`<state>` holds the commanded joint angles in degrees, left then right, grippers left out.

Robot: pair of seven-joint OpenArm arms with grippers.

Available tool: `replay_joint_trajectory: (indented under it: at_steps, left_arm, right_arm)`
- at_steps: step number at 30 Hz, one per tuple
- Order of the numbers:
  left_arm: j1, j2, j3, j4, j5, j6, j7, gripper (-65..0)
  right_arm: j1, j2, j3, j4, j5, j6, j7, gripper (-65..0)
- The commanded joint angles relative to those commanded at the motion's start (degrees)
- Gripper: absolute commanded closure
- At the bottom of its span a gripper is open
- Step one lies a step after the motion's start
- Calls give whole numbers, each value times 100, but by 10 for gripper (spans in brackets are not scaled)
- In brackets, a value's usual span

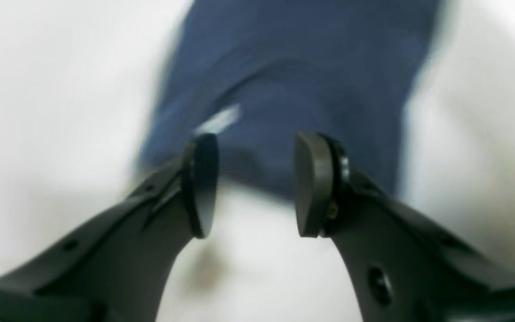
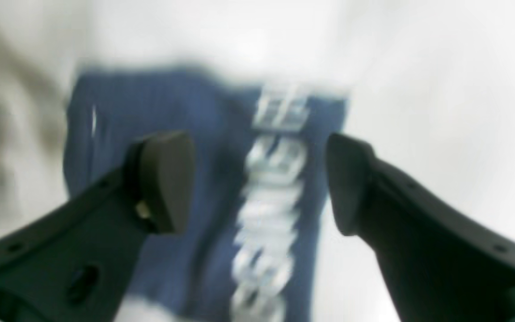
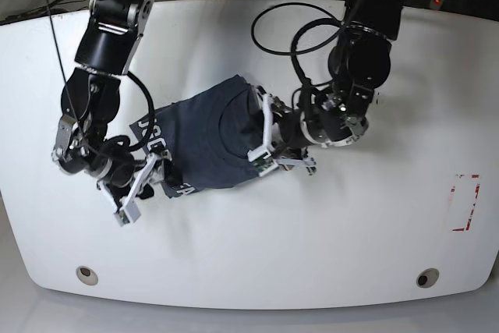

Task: Fold the T-shirt properly
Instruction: 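Regrasp the folded shirt edges with both grippers and flatten it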

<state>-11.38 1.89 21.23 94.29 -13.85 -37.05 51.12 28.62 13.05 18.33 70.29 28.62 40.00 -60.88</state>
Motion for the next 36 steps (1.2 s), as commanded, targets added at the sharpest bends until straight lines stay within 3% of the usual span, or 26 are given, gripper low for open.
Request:
replay_joint_trajectory:
  at_steps: [4, 9, 15, 18, 23, 27, 31, 36]
  left_arm:
    - [0, 53, 378, -369, 0, 9, 0, -247]
    - [9, 229, 484, -826, -9, 9, 0, -247]
    - [18, 202, 475, -1169, -9, 9, 0, -247]
    - [18, 105, 246, -1363, -9, 9, 0, -247]
    - [-26, -220, -167, -1609, -9, -9, 0, -247]
    - [-220, -589, -193, -1644, -9, -26, 0, -247]
    - [-387, -1020, -220, -1644, -18, -35, 0, -247]
    - [-659, -1336, -229, -1618, -44, -35, 0, -247]
  right_arm:
    - [589, 105, -9, -1248, -422, 0, 721, -409]
    - [862, 62, 0, -2189, -1714, 0, 1837, -407]
    - [686, -211, 0, -2462, -2936, 0, 2725, -406]
    - [466, -220, 9, -2435, -3121, 0, 2901, -346]
    - [-9, -220, 9, -1952, -3103, 0, 2708, -230]
    - [-642, -290, 9, -738, -3095, 0, 2092, -249]
    - [-1424, -651, 9, 844, -3095, 0, 1407, -255]
    - [-2189, -1134, 0, 2497, -3095, 0, 598, -255]
